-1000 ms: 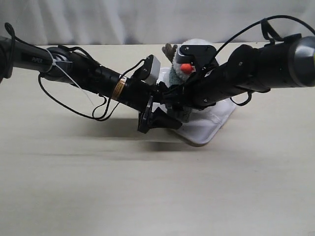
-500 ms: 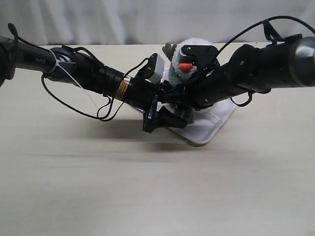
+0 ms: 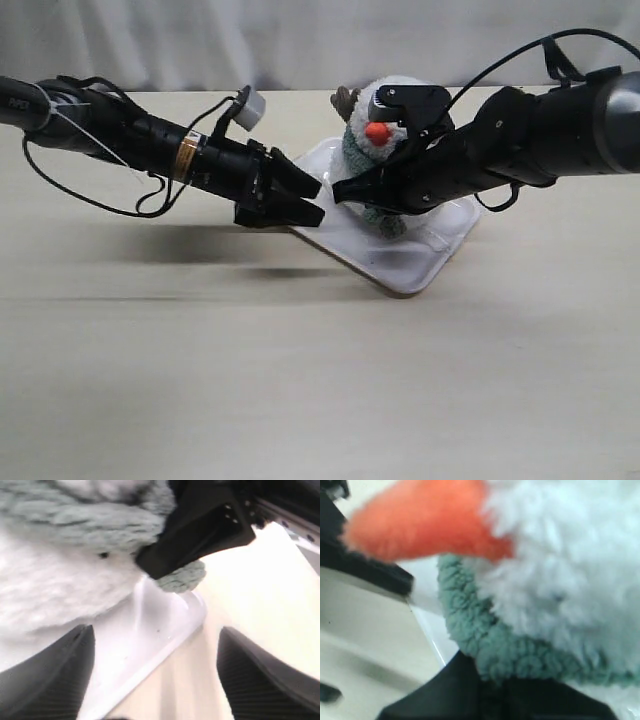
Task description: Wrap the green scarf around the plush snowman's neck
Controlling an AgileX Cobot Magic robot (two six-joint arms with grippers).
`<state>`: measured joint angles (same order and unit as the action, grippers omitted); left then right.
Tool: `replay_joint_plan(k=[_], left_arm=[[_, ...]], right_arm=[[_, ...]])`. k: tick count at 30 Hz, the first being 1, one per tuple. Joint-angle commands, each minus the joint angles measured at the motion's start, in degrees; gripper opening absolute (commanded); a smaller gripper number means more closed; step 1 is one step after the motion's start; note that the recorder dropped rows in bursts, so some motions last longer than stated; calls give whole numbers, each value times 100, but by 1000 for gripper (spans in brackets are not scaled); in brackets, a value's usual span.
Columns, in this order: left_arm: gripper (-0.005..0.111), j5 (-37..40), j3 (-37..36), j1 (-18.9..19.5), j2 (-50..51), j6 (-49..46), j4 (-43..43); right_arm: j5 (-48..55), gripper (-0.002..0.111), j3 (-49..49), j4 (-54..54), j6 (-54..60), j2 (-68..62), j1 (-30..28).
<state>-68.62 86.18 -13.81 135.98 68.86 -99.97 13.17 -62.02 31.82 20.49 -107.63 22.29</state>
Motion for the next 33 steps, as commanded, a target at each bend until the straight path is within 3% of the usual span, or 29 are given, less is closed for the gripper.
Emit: replay_joint_plan(k=[1, 8, 13, 19, 20, 21, 24, 26, 30, 33], left_arm=[[63, -134, -4, 401, -116, 305, 2], [27, -134, -4, 724, -188, 309, 324], [10, -134, -4, 739, -197, 309, 315], [8, -134, -4, 739, -197, 309, 338], [8, -134, -4, 739, -197, 296, 337], [8, -134, -4, 739, -197, 297, 337], [8, -134, -4, 739, -197, 297, 337], [8, -134, -4, 739, -197, 297, 337], [8, -134, -4, 739, -197, 297, 348], [8, -134, -4, 739, -197, 297, 378]], right_arm=[[8, 4, -25, 12, 13, 18, -22], [72, 4, 60, 12, 39, -22, -22], [-155, 4, 181, 12, 28, -245, -22], [-59, 5, 87, 26, 79, -231, -22], [15, 7, 64, 26, 152, -202, -22], [215, 17, -14, 26, 186, -135, -22], [873, 63, -191, 26, 310, 146, -22], [1285, 82, -191, -140, 370, 338, -22], [2355, 83, -191, -749, -282, 647, -22], [3049, 78, -191, -990, -529, 817, -22]])
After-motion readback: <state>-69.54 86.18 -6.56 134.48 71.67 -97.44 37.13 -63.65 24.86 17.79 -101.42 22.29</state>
